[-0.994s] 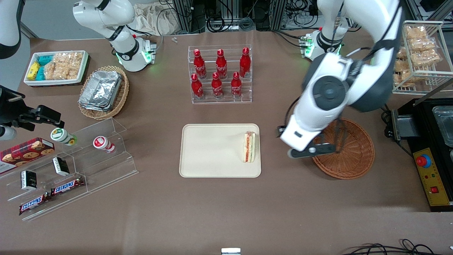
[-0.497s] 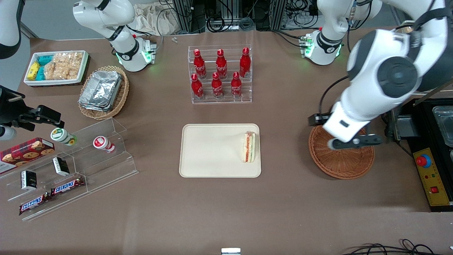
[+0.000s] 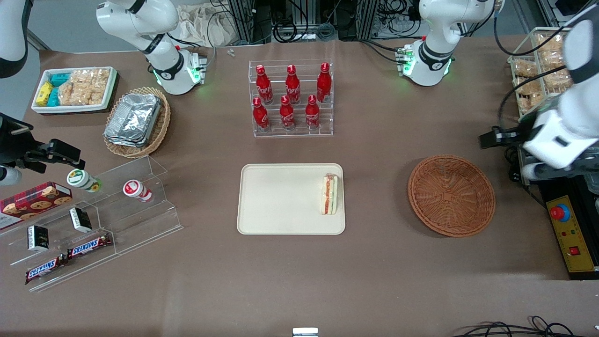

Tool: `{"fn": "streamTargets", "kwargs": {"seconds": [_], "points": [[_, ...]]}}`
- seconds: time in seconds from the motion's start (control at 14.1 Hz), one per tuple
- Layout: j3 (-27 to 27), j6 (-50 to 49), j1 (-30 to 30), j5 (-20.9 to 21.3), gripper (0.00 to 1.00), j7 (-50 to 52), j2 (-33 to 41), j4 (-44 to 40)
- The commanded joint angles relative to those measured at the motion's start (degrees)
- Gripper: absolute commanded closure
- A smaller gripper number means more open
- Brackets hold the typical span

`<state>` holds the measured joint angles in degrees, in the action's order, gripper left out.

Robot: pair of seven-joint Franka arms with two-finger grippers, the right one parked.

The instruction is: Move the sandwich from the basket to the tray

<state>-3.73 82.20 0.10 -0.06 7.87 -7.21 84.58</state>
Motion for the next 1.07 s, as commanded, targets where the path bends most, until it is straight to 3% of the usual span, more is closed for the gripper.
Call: {"fn": "streamTargets", "kwargs": {"seconds": [0.0, 0.14, 0.28, 0.78, 0.99], "points": [[-1.1, 1.2, 3.6, -0.3, 0.0, -4.4, 9.4, 10.0], [-1.2, 3.9, 3.5, -0.1, 0.0, -4.4, 14.6, 15.6], [-1.2, 4.0, 3.2, 0.0, 0.0, -4.4, 15.1, 16.1], [-2.6, 1.3, 2.9, 0.9, 0.0, -0.3, 6.8, 4.3], [-2.6, -0.3, 2.9, 0.9, 0.0, -0.5, 6.3, 3.7]]}}
